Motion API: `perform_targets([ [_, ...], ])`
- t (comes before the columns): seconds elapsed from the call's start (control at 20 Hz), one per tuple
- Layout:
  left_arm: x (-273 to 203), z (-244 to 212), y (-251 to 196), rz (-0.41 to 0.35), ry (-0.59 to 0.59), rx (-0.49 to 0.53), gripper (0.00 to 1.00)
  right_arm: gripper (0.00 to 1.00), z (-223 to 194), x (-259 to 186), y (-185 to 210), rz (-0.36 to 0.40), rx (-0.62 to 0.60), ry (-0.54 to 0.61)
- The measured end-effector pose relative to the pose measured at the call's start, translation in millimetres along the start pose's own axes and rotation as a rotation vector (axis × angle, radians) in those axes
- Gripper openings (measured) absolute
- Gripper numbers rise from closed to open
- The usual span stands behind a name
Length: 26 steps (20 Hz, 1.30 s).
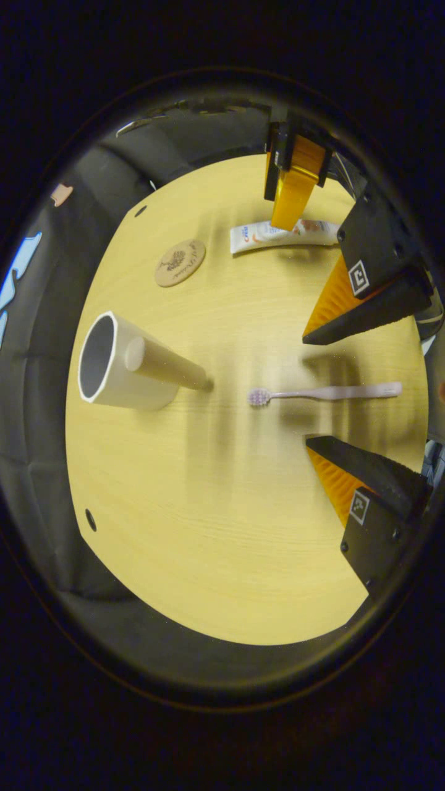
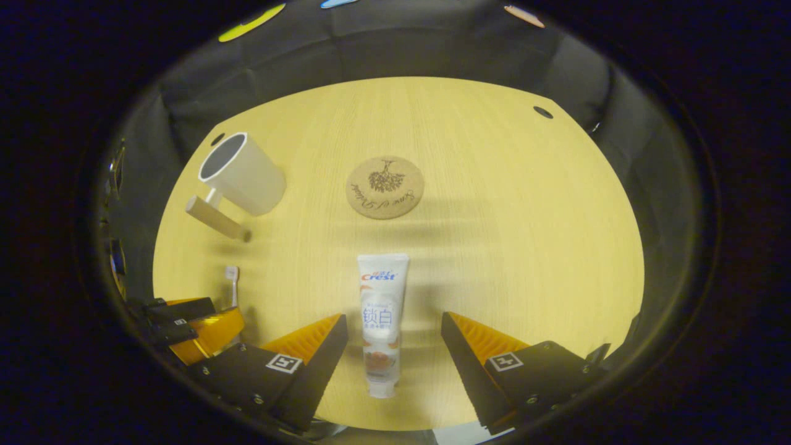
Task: Put the toothbrush and toothpaste on the desktop into the cup, then pick up the cup and place it on the coaster on the desktop.
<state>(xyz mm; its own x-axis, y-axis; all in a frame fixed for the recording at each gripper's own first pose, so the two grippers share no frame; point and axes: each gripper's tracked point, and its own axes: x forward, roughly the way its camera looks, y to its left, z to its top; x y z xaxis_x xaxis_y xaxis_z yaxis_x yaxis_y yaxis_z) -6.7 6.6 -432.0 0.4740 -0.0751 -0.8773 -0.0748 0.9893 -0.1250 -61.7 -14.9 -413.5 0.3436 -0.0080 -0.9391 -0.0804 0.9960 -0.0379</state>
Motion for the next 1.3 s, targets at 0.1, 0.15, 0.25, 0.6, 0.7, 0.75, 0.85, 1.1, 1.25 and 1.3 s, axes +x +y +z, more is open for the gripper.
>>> perform_targets([
  [0.1, 6.3, -6.5, 2.6, 0.011, 0.024, -0.004, 0.98, 0.93, -5.5, 5.9, 0.3, -0.005, -0.011, 0.021],
  [0.15, 7.3, -7.9, 6.1, 0.030, 0.031, -0.002, 0.98, 0.93, -6.3, 8.3, 0.6, -0.009, -0.016, 0.026],
  [0.25, 8.4, -6.8, 7.8, 0.044, 0.031, 0.011, 0.95, 0.93, -9.7, 13.3, 0.7, -0.016, -0.028, 0.040],
  [0.6, 14.2, -4.8, 10.0, 0.120, 0.034, 0.064, 0.93, 0.93, -16.7, 26.6, 2.1, -0.034, -0.039, 0.068],
  [0.7, 14.0, -4.4, 10.8, 0.122, 0.029, 0.048, 0.94, 0.91, -16.4, 26.5, 1.9, -0.035, -0.038, 0.069],
  [0.75, 14.2, -4.5, 10.8, 0.123, 0.030, 0.050, 0.94, 0.90, -15.1, 26.1, 1.6, -0.039, -0.041, 0.069],
  [0.85, 14.9, -5.1, 9.4, 0.126, 0.035, 0.047, 0.87, 0.81, -18.2, 29.0, 0.0, -0.039, -0.040, 0.078],
  [1.1, 17.4, -4.2, 4.9, 0.131, 0.054, 0.033, 0.59, 0.33, -23.5, 24.9, -5.0, -0.039, -0.030, 0.126],
  [1.25, 16.1, -6.5, 3.8, 0.138, 0.068, 0.001, 0.16, 0.27, -22.4, 24.5, -5.9, -0.039, -0.006, 0.130],
  [1.3, 17.0, -4.2, 4.3, 0.138, 0.074, 0.003, 0.15, 0.22, -25.9, 22.0, -6.2, -0.034, -0.005, 0.150],
])
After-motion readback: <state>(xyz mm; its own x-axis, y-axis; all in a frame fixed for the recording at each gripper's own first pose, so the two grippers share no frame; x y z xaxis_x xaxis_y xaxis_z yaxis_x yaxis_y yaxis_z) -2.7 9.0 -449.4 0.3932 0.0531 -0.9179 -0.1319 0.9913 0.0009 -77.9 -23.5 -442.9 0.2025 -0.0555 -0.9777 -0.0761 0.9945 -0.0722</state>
